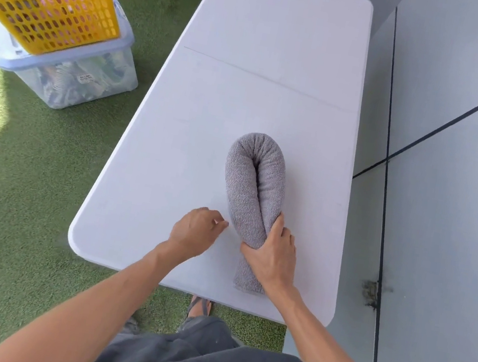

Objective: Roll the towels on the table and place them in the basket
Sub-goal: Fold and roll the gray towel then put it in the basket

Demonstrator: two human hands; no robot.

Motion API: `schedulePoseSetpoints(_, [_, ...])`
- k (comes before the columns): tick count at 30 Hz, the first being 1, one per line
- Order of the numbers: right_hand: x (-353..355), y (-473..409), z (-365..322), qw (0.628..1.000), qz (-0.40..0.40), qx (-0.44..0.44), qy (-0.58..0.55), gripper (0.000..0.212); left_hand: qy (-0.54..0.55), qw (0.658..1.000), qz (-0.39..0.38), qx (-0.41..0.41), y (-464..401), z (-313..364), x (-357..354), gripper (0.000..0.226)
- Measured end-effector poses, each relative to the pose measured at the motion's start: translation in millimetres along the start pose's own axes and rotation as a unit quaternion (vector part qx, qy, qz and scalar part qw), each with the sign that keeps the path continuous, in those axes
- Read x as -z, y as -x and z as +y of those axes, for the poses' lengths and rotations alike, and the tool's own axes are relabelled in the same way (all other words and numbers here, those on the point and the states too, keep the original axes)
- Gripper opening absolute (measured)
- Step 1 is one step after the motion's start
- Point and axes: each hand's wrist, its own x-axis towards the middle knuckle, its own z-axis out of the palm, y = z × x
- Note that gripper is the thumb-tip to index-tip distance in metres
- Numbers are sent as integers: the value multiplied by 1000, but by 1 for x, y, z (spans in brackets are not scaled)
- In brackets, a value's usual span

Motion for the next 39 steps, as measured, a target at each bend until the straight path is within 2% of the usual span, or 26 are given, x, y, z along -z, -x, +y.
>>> schedulePoseSetpoints(3, [-9,4,-36,1000,4,16,-9,105,-53,992,103,-59,11,-44,17,25])
schedulePoseSetpoints(6, [-25,6,-88,999,0,40,-12,105,-109,976,170,-82,21,-98,42,25])
schedulePoseSetpoints(10, [-53,12,-177,998,-2,68,-12,107,-137,969,197,-52,37,-183,93,33])
schedulePoseSetpoints(15, [-90,21,-303,995,-3,93,-42,105,-116,969,216,21,64,-292,173,37])
schedulePoseSetpoints(19, [-116,17,-388,991,-46,116,-57,107,-104,966,222,87,78,-356,234,41])
schedulePoseSetpoints(23, [-137,10,-448,985,-90,125,-75,106,-93,965,218,111,72,-394,274,43])
schedulePoseSetpoints(29, [-154,-33,-511,982,-110,129,-81,111,-96,971,199,96,24,-424,322,43])
schedulePoseSetpoints(39, [-148,-219,-646,982,-95,147,-67,108,-92,967,224,83,-165,-457,458,42])
